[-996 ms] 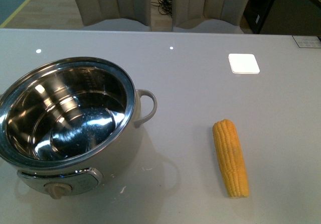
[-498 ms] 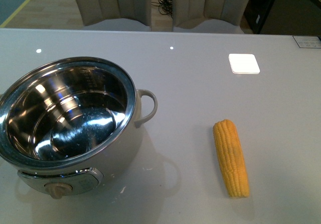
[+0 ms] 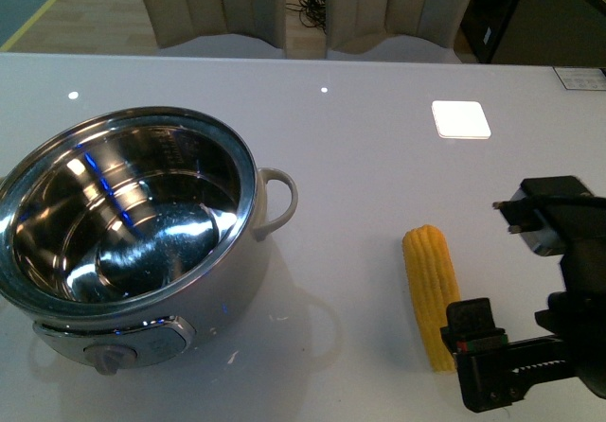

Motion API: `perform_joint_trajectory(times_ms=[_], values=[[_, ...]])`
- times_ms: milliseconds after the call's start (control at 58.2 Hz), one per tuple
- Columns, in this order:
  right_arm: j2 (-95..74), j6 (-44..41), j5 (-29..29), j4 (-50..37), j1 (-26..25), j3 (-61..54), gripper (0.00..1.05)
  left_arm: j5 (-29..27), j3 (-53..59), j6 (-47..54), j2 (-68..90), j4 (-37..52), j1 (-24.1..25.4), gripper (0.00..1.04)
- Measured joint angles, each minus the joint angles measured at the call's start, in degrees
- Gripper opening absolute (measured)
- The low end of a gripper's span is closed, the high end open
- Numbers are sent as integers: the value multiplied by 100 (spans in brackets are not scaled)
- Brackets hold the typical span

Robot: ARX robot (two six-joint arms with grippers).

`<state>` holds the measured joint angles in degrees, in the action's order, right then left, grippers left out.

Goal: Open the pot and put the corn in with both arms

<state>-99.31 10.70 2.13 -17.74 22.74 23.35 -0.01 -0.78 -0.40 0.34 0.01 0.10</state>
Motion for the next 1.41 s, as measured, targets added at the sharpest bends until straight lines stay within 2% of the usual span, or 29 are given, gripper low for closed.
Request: perform_joint_trajectory(times_ms=[206,807,1151,1288,1408], values=[[-1340,-22,66,-96,-55,680,96,0,0,0,0,2,0,98],[-2542,-136,155,96,57,1843,95,0,0,0,0,0,0,98],[-2719,-177,103,142,37,1919,45,0,0,2,0,0,0,98],[-2610,-203,13,138,22,1779,31,0,0,0,0,0,0,98],[-2341,-232,-92,133,-17,1541,25,0,0,2,0,0,0,98]])
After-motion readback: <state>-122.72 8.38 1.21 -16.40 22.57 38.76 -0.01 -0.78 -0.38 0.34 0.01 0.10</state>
